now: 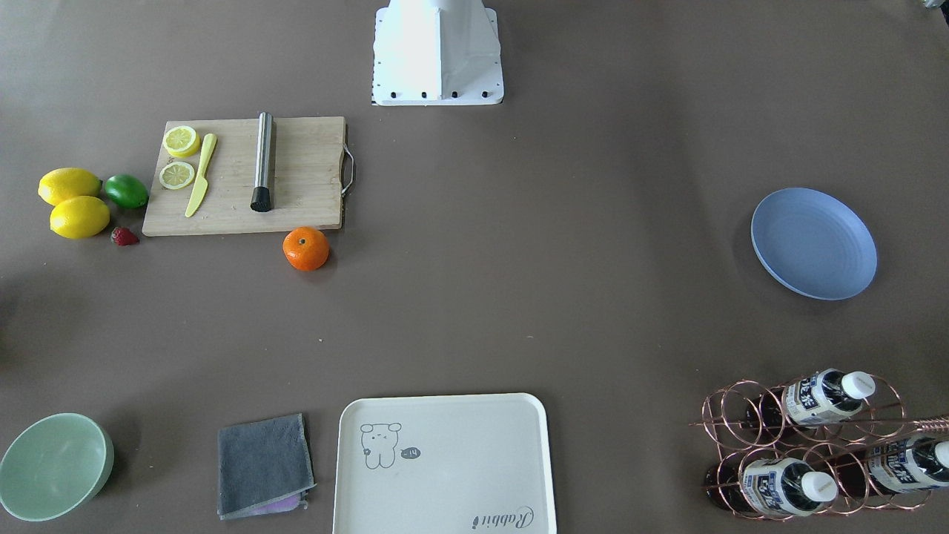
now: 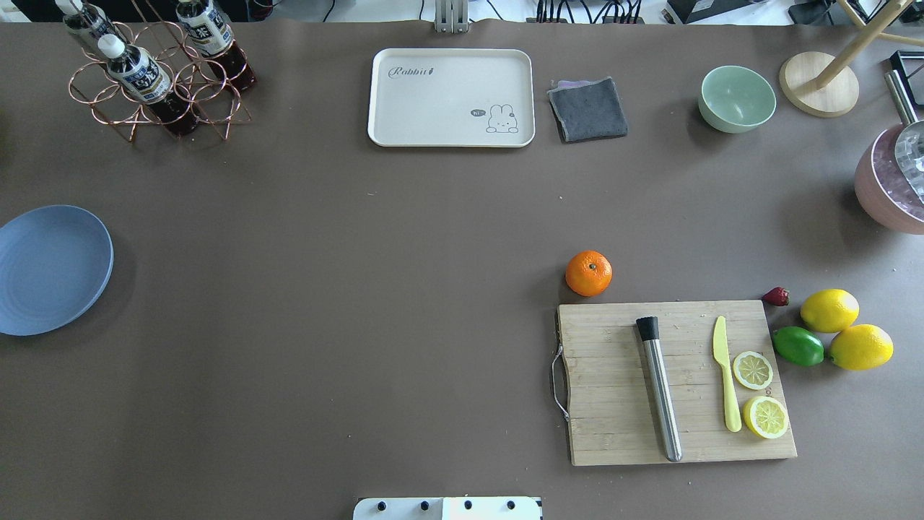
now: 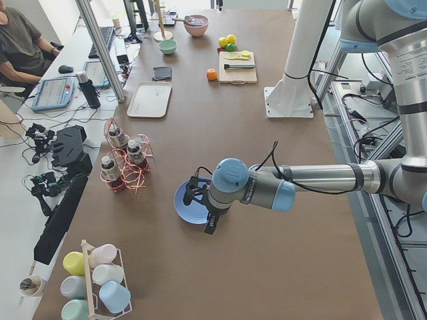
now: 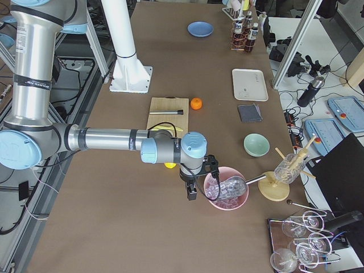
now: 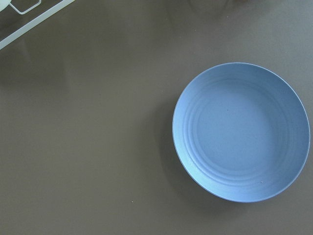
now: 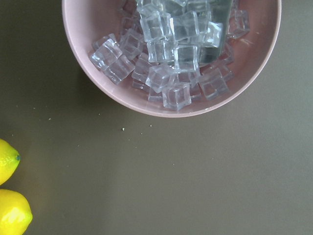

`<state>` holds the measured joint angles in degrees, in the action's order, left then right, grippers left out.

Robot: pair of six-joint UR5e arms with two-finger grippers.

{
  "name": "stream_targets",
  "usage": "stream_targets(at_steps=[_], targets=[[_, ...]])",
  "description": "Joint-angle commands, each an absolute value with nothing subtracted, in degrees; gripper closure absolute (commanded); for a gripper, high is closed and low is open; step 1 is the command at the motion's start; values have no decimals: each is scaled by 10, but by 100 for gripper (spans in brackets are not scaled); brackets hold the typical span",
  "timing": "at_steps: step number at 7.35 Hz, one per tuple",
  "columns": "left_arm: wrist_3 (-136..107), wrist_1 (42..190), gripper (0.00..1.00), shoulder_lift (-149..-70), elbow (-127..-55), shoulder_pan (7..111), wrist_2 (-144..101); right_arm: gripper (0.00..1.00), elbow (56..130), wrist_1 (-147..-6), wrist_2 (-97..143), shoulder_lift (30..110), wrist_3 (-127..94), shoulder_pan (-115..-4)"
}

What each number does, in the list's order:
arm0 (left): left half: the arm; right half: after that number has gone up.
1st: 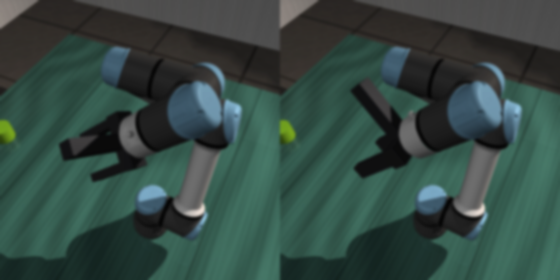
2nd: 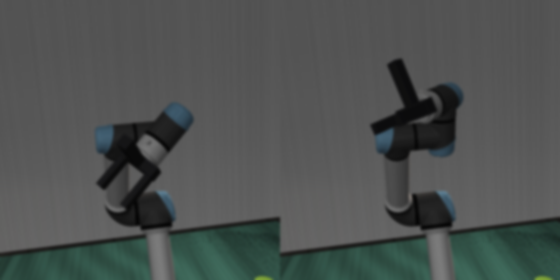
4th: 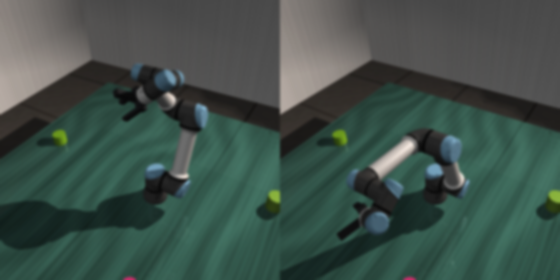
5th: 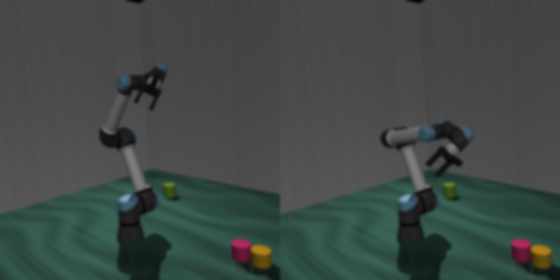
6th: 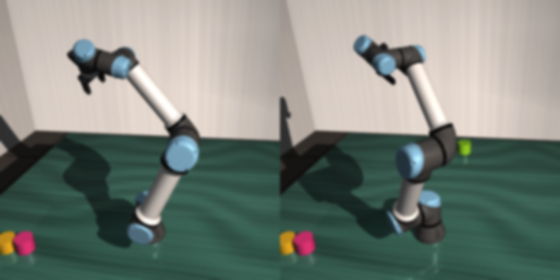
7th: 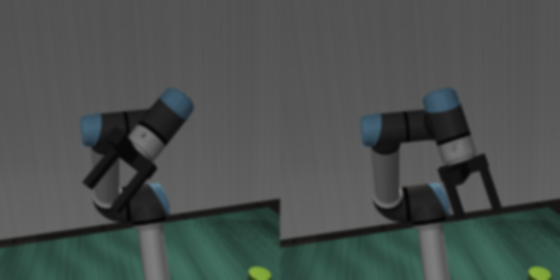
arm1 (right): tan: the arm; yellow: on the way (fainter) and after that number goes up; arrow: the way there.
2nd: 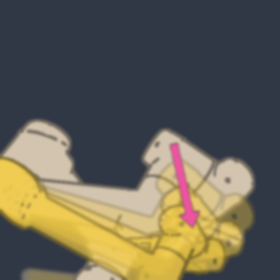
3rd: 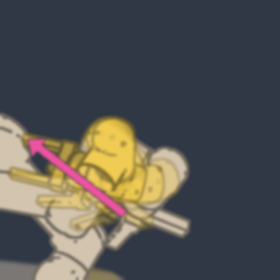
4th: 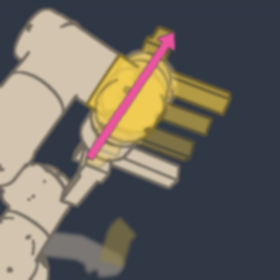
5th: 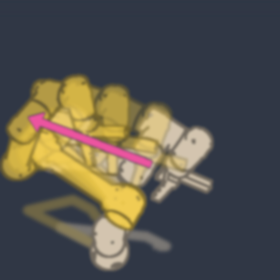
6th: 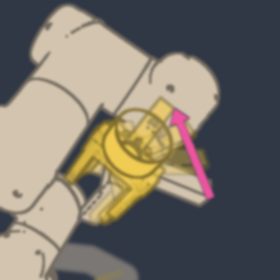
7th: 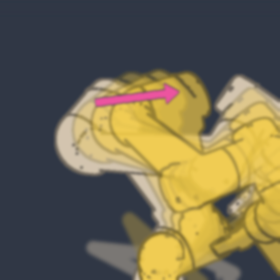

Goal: Pick orange to plate

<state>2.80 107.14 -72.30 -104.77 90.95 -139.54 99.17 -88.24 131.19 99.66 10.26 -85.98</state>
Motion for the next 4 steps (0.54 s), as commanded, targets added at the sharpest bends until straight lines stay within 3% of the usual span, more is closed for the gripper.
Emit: stream_targets(at_steps=[1, 4], targets=[[15, 1072, 3, -729, -1033, 892, -1395, 0, 992, -882, 1328, 995, 102, -856], [-43, 1075, 8, -779, -979, 843, -1397, 0, 991, -847, 1357, 996, 105, -853]])
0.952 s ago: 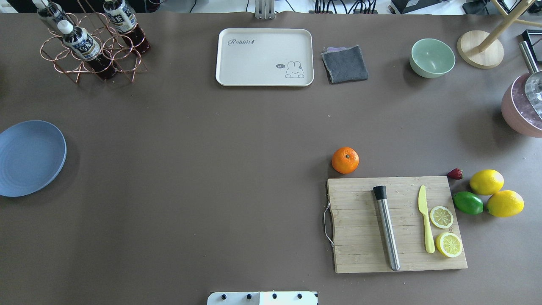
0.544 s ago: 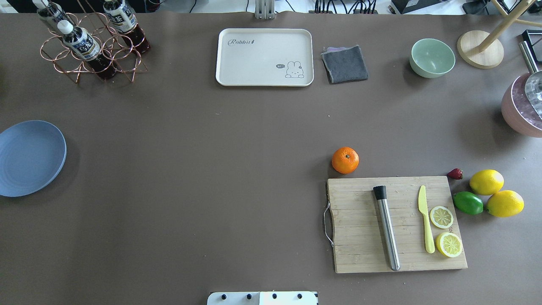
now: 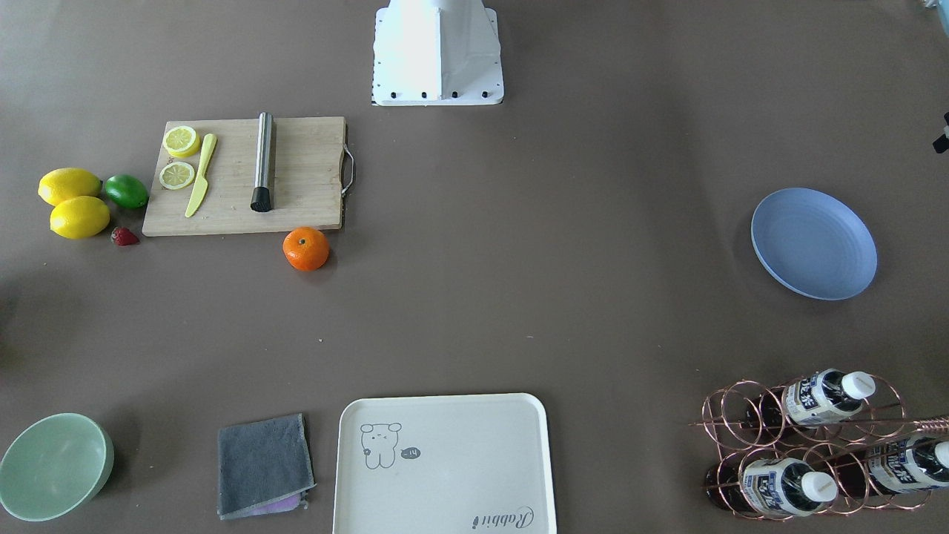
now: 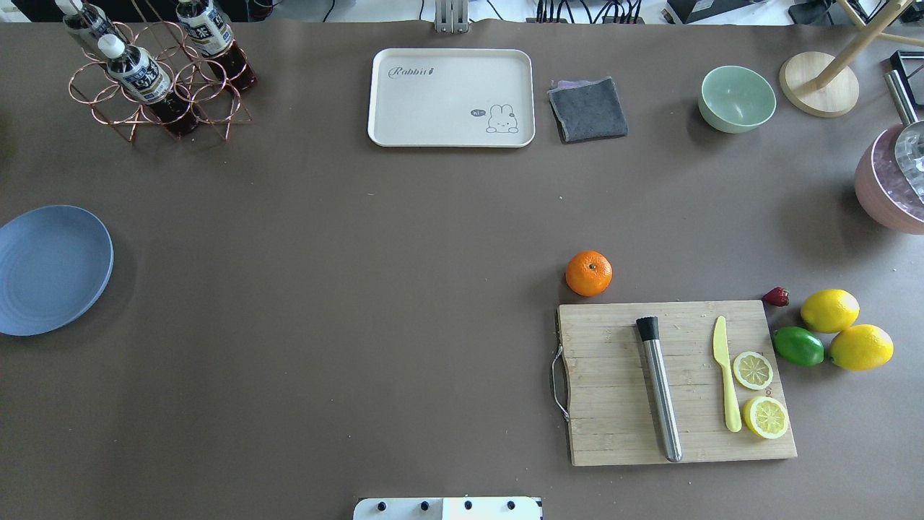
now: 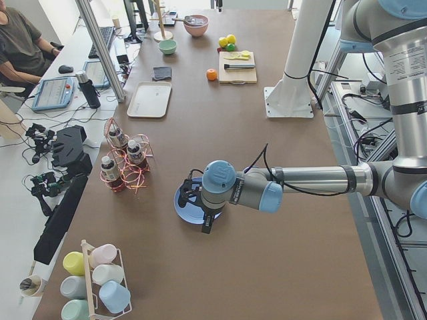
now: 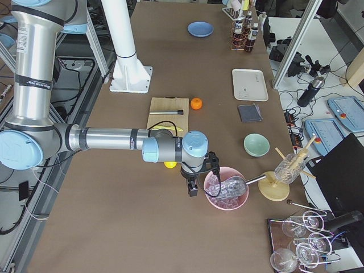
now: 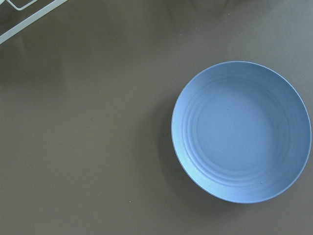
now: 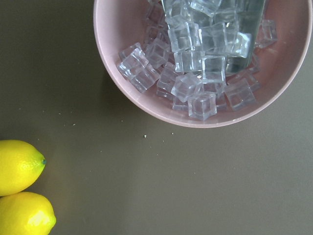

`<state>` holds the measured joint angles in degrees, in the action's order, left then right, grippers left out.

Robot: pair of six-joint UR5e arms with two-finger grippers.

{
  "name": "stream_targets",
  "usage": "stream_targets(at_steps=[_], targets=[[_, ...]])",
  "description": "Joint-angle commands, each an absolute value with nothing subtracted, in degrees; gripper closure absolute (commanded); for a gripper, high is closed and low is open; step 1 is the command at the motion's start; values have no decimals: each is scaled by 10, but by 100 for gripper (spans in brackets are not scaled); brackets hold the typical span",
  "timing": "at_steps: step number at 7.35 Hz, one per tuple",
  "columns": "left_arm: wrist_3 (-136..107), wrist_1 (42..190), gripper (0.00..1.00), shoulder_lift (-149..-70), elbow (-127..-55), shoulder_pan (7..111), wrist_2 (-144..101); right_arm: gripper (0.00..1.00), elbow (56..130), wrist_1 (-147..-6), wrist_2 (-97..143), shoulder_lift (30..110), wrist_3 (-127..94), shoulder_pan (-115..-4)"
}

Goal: Pick orange to plate

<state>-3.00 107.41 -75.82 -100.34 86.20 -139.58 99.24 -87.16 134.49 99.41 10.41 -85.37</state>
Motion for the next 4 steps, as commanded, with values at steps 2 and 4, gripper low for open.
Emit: stream_targets(at_steps=[2, 4], targets=[[-44, 1077, 9, -820, -926, 825, -1397, 0, 991, -843, 1372, 1003, 106, -852], [-48, 1126, 7, -833, -878, 807, -1396, 0, 991, -842, 1392, 1009, 107, -852]])
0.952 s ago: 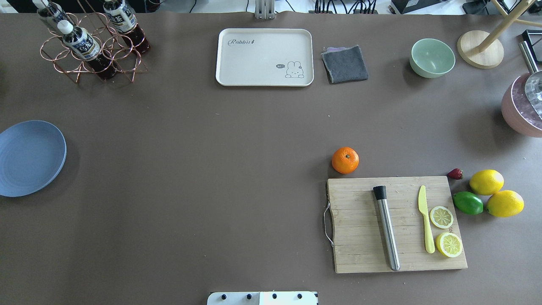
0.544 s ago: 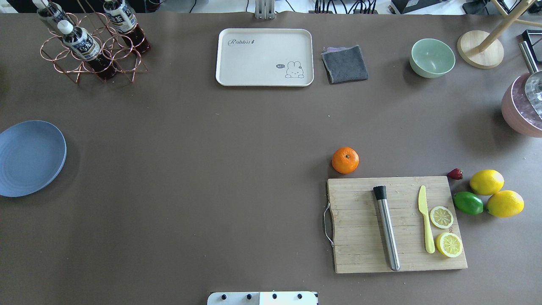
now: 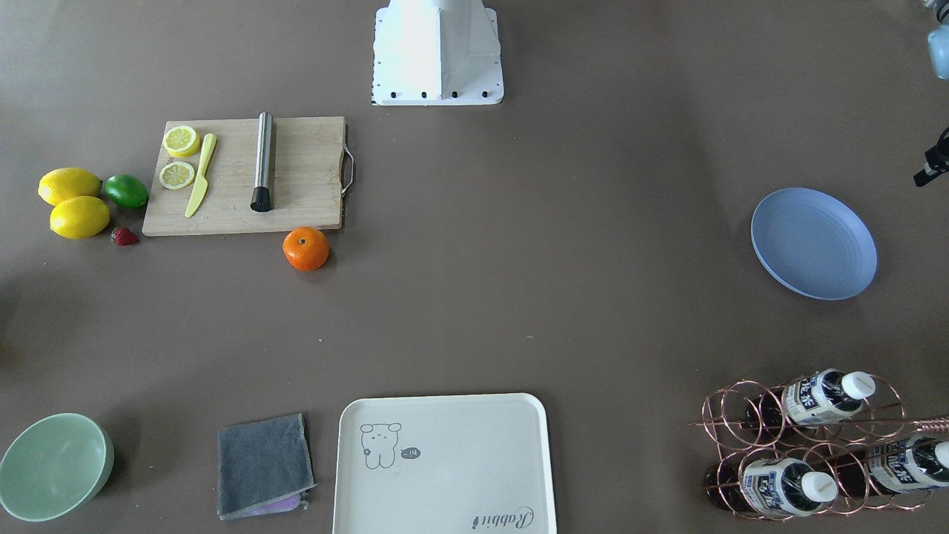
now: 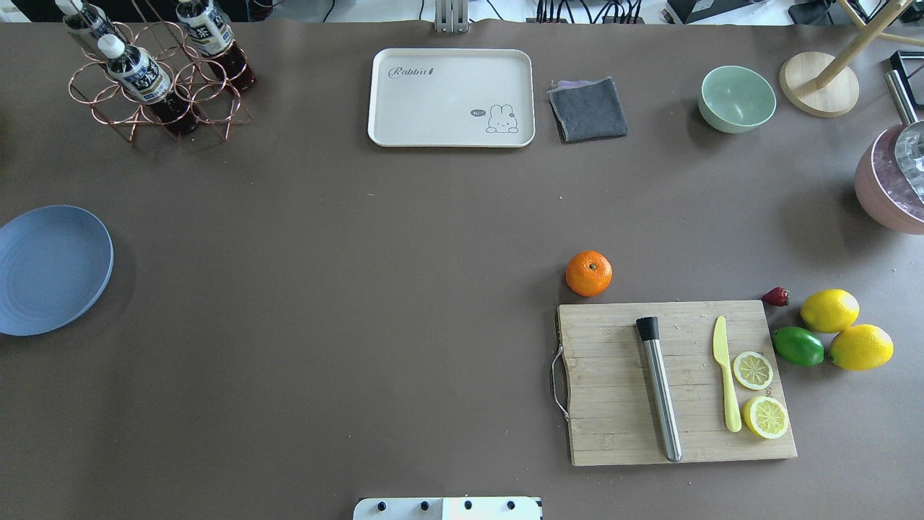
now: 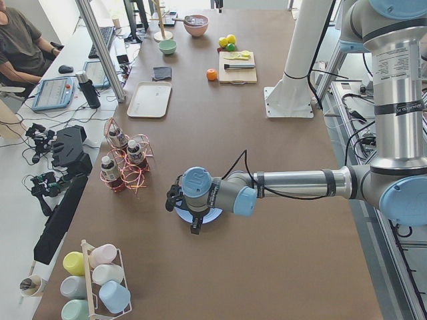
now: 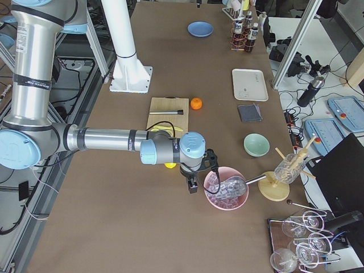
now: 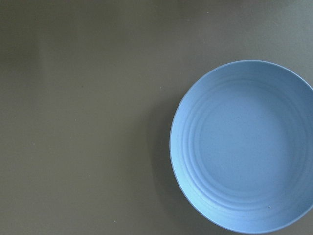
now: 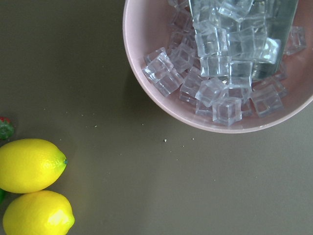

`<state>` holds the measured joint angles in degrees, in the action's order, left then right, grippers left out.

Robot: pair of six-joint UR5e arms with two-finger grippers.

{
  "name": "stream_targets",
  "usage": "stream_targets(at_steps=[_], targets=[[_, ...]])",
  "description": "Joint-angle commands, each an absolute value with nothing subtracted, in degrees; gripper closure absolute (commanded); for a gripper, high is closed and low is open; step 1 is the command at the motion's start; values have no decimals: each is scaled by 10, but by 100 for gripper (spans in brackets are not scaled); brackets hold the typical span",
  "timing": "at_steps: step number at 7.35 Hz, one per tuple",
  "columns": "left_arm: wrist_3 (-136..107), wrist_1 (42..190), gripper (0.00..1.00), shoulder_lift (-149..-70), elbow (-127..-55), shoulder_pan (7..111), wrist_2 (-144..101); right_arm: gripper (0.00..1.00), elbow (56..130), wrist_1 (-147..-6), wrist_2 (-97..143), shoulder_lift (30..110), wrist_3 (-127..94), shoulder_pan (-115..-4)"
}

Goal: Pick orange to plate

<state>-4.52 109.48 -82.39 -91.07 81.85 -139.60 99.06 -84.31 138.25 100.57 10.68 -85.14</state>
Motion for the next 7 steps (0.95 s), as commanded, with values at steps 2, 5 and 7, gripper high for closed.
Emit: stream_targets(at_steps=[2, 5, 7], targets=[[-124, 1213, 7, -859, -817, 760, -1396, 0, 991, -842, 1392, 1015, 107, -848], [-132, 1252, 9, -898, -742, 744, -1396, 0, 991, -842, 1391, 1020, 111, -846], [-135, 1262, 10, -898, -741, 722, -1396, 0, 991, -812, 1390, 1035, 131, -844]])
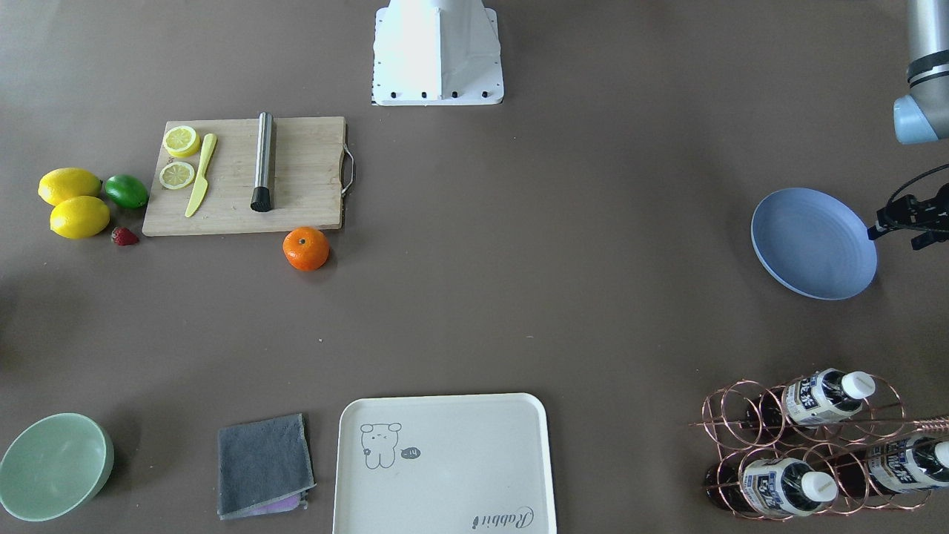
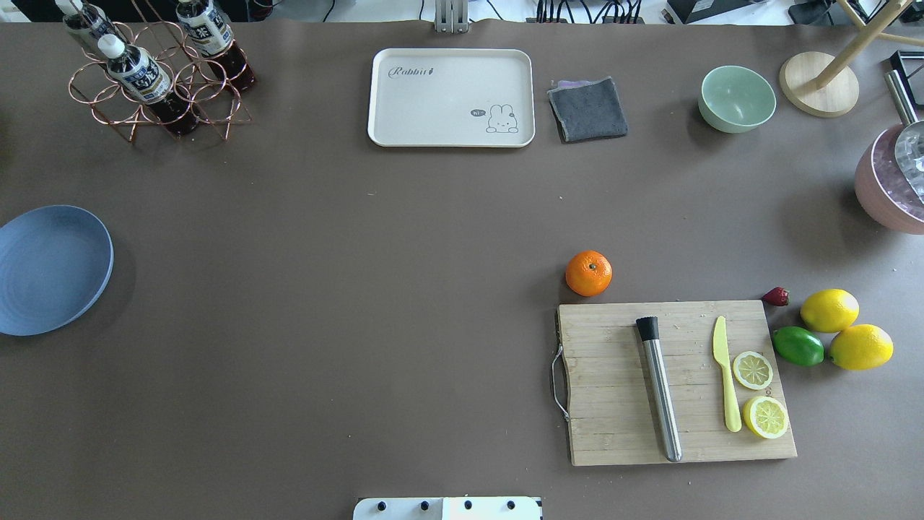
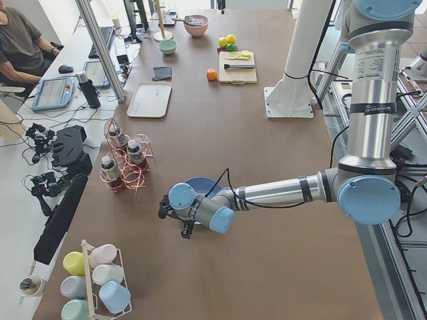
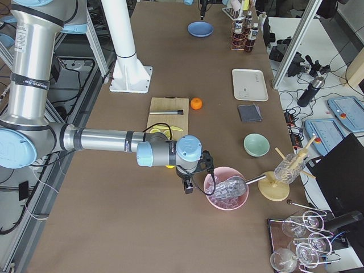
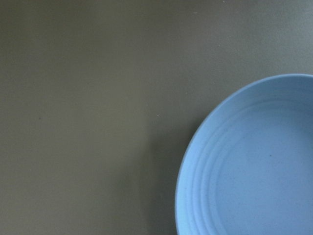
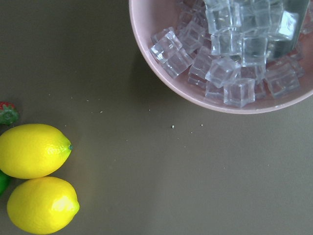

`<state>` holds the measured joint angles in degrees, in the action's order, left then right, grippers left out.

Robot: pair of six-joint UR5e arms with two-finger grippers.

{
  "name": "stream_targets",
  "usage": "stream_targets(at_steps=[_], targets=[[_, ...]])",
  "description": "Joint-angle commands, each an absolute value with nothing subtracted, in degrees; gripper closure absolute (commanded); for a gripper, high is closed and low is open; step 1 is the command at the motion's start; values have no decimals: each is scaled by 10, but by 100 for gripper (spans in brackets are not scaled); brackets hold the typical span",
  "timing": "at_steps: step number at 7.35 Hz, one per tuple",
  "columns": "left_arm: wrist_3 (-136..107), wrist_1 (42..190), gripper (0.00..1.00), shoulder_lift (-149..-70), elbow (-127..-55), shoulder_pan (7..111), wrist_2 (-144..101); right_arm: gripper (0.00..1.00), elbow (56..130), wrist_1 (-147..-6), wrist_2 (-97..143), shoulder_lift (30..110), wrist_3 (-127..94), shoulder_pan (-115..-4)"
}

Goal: Pick orange to plate

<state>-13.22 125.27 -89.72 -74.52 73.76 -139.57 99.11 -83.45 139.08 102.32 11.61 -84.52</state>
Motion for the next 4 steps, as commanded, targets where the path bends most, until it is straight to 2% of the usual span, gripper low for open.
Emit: stream_targets(at_steps=[1, 2, 3, 4], targets=[[-144, 1280, 11, -899, -732, 715, -1396, 0, 989, -763, 1392, 1053, 127, -844], [-144, 1281, 13, -898, -731, 713, -1396, 0, 984, -752, 1393, 1055, 123, -844], [-144, 1281, 22, -899, -728, 712, -1396, 0, 983, -751, 1394, 1054, 123, -844], [-144, 1281, 25, -899, -727, 712, -1396, 0, 983, -752, 1401, 1054, 123, -844]])
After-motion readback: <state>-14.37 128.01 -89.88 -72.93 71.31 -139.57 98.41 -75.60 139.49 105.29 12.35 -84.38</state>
